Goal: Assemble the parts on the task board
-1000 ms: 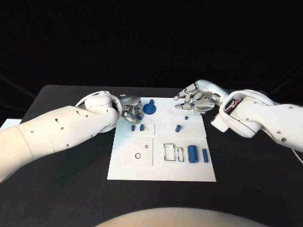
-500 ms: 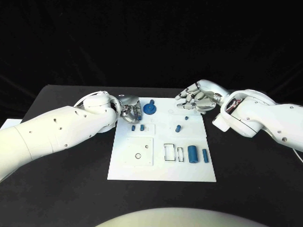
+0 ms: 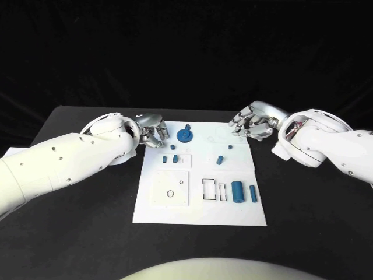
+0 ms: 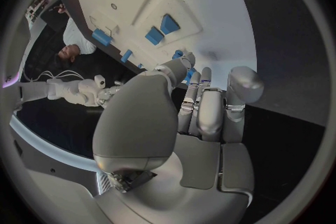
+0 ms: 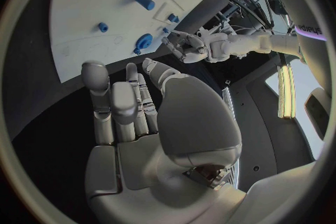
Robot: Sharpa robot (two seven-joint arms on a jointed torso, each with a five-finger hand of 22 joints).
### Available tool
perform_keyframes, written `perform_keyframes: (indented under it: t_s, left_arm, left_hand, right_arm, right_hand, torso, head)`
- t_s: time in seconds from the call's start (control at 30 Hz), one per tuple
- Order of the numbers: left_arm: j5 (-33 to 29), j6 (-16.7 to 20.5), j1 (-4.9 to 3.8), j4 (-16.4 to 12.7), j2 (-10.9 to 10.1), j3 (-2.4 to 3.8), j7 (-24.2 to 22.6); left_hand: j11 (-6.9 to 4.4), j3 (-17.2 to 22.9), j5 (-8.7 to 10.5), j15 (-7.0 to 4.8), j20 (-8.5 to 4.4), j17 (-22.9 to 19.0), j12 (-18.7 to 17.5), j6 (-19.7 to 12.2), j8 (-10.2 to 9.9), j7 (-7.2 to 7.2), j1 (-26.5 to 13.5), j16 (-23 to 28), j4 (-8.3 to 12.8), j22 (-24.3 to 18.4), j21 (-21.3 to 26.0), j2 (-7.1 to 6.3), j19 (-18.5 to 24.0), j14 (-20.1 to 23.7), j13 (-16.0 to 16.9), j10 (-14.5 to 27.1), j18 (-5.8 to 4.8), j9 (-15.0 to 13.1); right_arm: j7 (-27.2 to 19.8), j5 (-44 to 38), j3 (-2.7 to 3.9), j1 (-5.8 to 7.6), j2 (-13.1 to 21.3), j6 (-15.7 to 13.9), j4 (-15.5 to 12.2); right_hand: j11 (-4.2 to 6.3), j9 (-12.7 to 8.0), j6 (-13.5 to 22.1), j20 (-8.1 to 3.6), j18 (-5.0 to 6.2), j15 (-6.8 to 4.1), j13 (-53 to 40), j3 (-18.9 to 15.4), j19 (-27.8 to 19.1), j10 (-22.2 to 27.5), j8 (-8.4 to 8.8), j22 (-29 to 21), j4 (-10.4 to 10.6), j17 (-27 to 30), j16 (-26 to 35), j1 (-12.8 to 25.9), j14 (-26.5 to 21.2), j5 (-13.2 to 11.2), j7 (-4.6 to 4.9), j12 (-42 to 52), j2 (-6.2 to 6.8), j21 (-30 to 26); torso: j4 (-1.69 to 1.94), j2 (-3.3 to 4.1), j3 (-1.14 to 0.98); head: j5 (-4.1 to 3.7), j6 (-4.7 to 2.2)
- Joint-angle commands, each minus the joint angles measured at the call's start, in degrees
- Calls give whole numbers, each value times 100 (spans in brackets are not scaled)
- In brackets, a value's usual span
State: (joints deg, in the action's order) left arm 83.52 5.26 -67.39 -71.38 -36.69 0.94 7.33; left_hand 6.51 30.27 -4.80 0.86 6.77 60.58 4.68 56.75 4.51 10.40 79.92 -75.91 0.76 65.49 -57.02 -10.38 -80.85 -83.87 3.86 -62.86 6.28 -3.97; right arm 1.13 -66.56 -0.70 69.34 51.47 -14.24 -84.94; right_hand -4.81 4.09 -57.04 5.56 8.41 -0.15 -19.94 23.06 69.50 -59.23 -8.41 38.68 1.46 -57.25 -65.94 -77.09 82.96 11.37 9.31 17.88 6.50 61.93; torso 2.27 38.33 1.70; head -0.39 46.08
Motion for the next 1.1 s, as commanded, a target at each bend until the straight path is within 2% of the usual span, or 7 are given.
perform_keyframes:
  t_s: [0.03,0.1,0.27,0.37,0.47,0.67,1.1]
  left_arm:
    - [-1763,719,-8,-84,-136,11,-412]
    - [-2775,931,-8,-160,-246,11,-716]
    - [-5819,1173,-1,-533,-550,-43,-1683]
    - [-7178,1200,19,-760,-698,-71,-2084]
    - [-8087,1176,52,-947,-827,-86,-2367]
    - [-8832,1074,93,-1130,-995,-97,-2625]
    - [-9038,968,119,-1243,-1057,-100,-2695]
  left_hand:
    - [-19,202,-21,-7,-35,-297,71,221,116,-2,82,193,42,-221,332,101,136,56,6,-138,124,-33]
    - [-36,325,-22,-17,-48,-641,131,336,180,-6,102,400,59,-460,680,149,277,190,13,-246,187,-44]
    - [-83,328,1,-29,-65,-1451,293,360,206,-27,-39,923,5,-1129,1675,178,741,594,36,-397,352,-19]
    - [-88,247,0,-35,-64,-1788,365,374,228,-34,-110,1138,-27,-1390,2068,204,934,769,45,-409,412,-13]
    - [-106,134,-9,-38,-60,-1946,442,401,259,-55,-202,1230,-76,-1464,2183,227,991,851,59,-433,419,-14]
    - [-121,13,-33,-47,-64,-2122,524,413,294,-74,-252,1324,-91,-1513,2259,255,1017,938,73,-432,420,-14]
    - [-126,-48,-47,-50,-67,-2275,573,407,312,-78,-252,1412,-75,-1547,2311,271,1038,1016,79,-417,420,-12]
  right_arm:
    - [498,-1667,2,-3,-15,323,27]
    - [619,-2150,2,-5,-25,396,27]
    - [834,-3000,2,-26,-81,601,38]
    - [899,-3276,2,-53,-135,670,71]
    - [943,-3468,2,-90,-194,730,111]
    - [936,-3647,1,-172,-348,834,215]
    - [785,-3583,0,-303,-604,940,390]
  right_hand:
    - [13,8,-124,-12,52,1,293,113,94,-144,-52,58,-63,-32,5,-51,75,-57,-31,-304,50,6]
    - [18,7,-195,-2,44,-17,453,150,108,-246,-59,54,-87,-26,24,-27,90,-98,-57,-471,91,1]
    - [32,7,-321,-5,45,-19,698,171,115,-302,-20,17,-112,-5,65,6,115,-294,-128,-683,139,-31]
    - [41,2,-345,-5,48,-18,803,177,112,-307,15,-9,-124,12,89,11,123,-367,-145,-764,150,-53]
    - [46,-5,-340,-8,47,-21,886,183,115,-292,57,-19,-134,11,97,11,132,-414,-156,-829,160,-64]
    - [65,-11,-344,-25,50,-40,1033,201,119,-265,127,-38,-152,16,116,5,145,-468,-179,-933,157,-83]
    - [85,-6,-386,-45,48,-60,1126,229,136,-283,152,-29,-163,-6,107,-10,163,-480,-200,-980,116,-80]
  torso:
    - [-3,3,-8]
    - [-3,2,-10]
    - [1,8,11]
    - [2,0,9]
    - [22,-4,16]
    - [10,9,7]
    - [2,13,1]
  head:
    - [-6,-31]
    - [-11,-42]
    - [-110,-100]
    - [-180,-114]
    - [-244,-129]
    - [-255,-161]
    - [-250,-166]
